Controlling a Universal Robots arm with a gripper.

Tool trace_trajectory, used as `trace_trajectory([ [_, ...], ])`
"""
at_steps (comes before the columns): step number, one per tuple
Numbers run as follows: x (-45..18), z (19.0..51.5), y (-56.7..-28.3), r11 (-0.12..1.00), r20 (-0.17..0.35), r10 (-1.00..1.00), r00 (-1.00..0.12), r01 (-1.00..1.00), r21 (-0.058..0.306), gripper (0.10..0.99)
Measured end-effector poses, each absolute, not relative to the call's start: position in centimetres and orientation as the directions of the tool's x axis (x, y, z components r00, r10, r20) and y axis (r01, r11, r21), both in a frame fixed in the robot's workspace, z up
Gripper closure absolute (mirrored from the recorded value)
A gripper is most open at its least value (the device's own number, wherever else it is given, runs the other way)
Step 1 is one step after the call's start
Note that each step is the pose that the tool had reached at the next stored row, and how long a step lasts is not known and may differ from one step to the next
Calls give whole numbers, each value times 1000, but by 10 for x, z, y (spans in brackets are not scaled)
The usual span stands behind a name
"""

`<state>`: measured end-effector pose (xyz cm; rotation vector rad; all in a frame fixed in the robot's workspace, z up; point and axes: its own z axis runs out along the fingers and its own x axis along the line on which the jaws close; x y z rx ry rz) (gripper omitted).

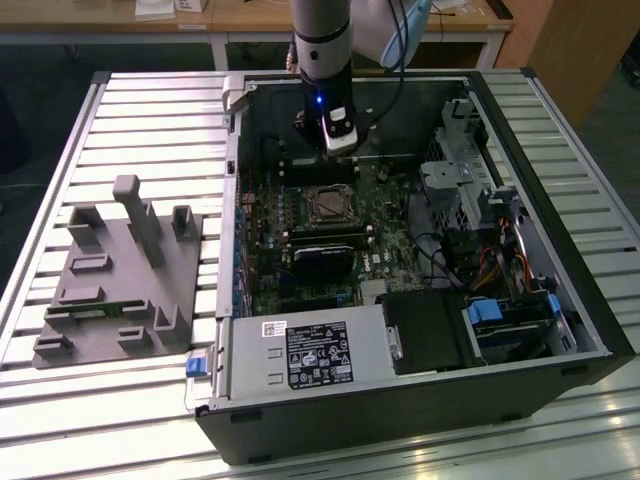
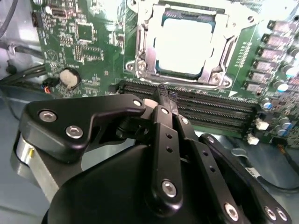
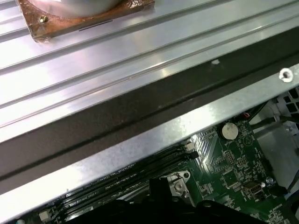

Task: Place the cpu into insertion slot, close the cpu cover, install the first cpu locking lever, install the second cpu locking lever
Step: 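Install the first cpu locking lever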

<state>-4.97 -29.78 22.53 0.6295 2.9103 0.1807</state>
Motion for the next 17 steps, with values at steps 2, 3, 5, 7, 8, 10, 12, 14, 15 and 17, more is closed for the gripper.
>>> trace_trajectory([
  [2, -49, 225, -298, 906, -127, 417, -900, 401, 136, 980],
  [3, -49, 225, -300, 907, -123, 416, -901, 402, 124, 980],
  [5, -48, 224, -309, 908, -114, 416, -902, 403, 116, 980],
  [7, -47, 224, -315, 908, -108, 416, -903, 404, 114, 980],
  [8, -47, 224, -318, 908, -103, 416, -904, 405, 111, 980],
  [10, -47, 223, -323, 908, -90, 415, -905, 406, 105, 980],
  [12, -46, 223, -326, 908, -72, 415, -907, 408, 96, 980],
  [14, -46, 222, -327, 908, -59, 415, -908, 410, 87, 980],
  [15, -46, 222, -327, 908, -54, 415, -908, 410, 83, 980],
  [17, -46, 222, -328, 909, -52, 415, -908, 411, 72, 980],
])
